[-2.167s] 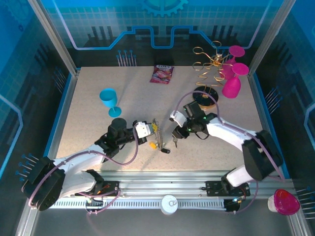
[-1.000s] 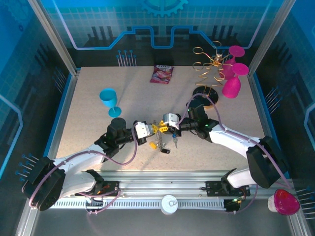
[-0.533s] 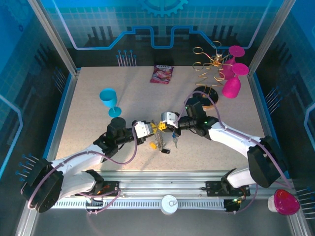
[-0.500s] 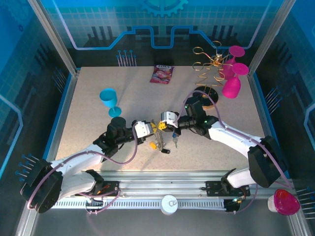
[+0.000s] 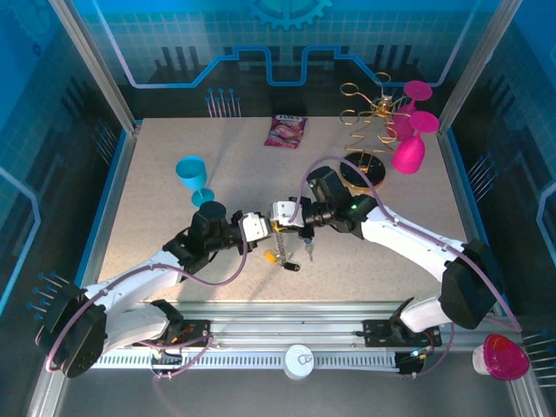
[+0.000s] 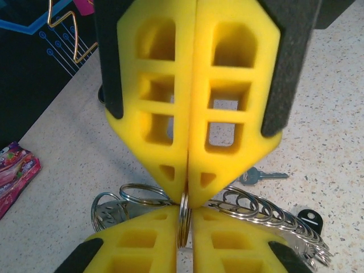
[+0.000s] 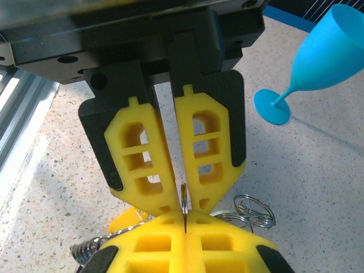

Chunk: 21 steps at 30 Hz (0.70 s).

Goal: Put the keys on the keyring

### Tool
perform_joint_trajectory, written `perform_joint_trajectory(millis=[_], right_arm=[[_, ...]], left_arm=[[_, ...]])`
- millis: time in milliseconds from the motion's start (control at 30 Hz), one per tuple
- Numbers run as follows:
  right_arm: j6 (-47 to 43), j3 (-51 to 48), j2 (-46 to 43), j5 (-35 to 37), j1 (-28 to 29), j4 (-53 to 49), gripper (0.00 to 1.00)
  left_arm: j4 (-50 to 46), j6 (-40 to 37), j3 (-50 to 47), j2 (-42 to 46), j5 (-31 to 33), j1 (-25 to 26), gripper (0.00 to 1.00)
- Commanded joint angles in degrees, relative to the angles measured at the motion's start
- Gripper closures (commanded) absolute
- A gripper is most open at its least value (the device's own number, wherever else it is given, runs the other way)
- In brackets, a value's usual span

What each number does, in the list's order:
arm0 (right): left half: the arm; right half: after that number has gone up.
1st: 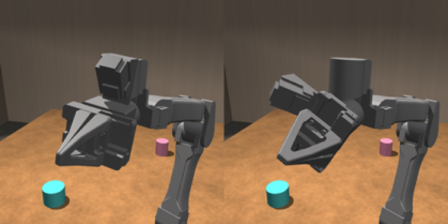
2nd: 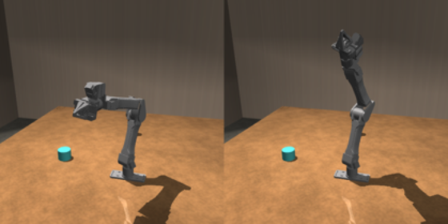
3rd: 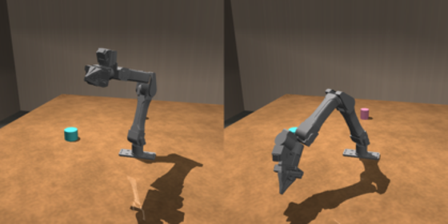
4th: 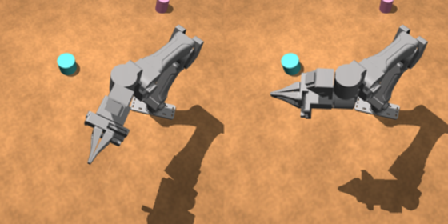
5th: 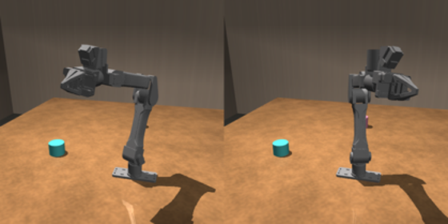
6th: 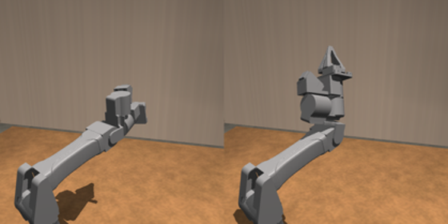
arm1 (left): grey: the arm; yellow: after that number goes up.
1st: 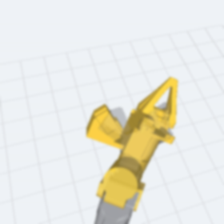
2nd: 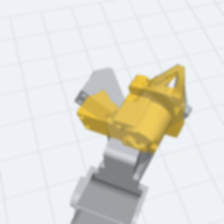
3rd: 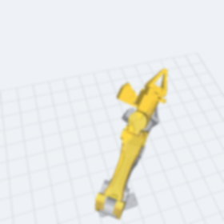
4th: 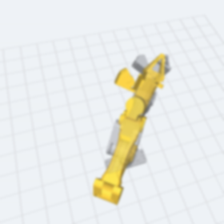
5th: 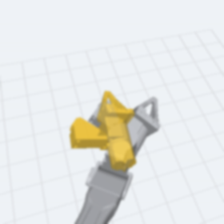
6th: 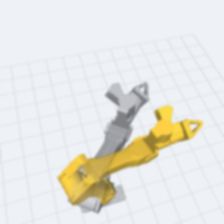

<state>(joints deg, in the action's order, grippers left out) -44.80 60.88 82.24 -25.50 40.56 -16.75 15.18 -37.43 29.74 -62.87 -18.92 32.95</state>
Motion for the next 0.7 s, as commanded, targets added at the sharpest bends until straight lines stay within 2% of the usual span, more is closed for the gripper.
perform_joint_trajectory(millis=[0, 167, 200, 233, 300, 400, 500, 567, 600, 667], right_arm=[[-1.18, 2.31, 0.88, -1.85, 2.09, -2.15, 1.00], [3.82, 0.14, -0.46, -5.00, 0.71, 2.43, 1.00], [7.02, -1.60, -1.70, -6.27, -0.72, 5.85, 0.93], [11.20, -4.45, -3.45, -8.13, -2.90, 10.78, 0.80], [18.70, -9.97, -6.60, -11.57, -7.12, 20.25, 0.66], [27.92, -19.70, -9.77, -13.71, -12.39, 34.08, 0.62], [37.02, -25.36, -11.43, -5.89, -14.82, 40.71, 0.62], [44.32, -27.72, -12.45, 5.90, -14.60, 40.77, 0.73], [48.71, -28.22, -12.83, 10.25, -14.25, 39.57, 0.77], [55.58, -27.57, -13.87, 15.71, -13.39, 30.93, 0.77]], left_arm=[[1.58, 1.14, 1.73, 0.51, -1.72, -0.07, 0.86], [4.13, 1.81, 1.14, 0.77, -2.44, -0.04, 1.00], [4.50, 1.58, 0.86, 0.94, -2.44, -0.06, 1.00], [4.84, 1.24, 0.53, 1.08, -2.44, -0.04, 1.00], [6.34, 0.66, -0.63, 1.48, -2.74, -0.07, 1.00], [9.01, -0.10, -2.07, 1.79, -3.41, -0.05, 1.00], [9.35, -0.63, -2.31, 1.99, -2.76, -0.04, 1.00], [9.28, -0.81, -2.43, 2.27, -2.25, -0.03, 1.00], [9.25, -0.90, -2.58, 2.25, -2.05, -0.04, 1.00], [9.08, -0.85, -2.73, 2.24, -1.29, -0.01, 1.00]])
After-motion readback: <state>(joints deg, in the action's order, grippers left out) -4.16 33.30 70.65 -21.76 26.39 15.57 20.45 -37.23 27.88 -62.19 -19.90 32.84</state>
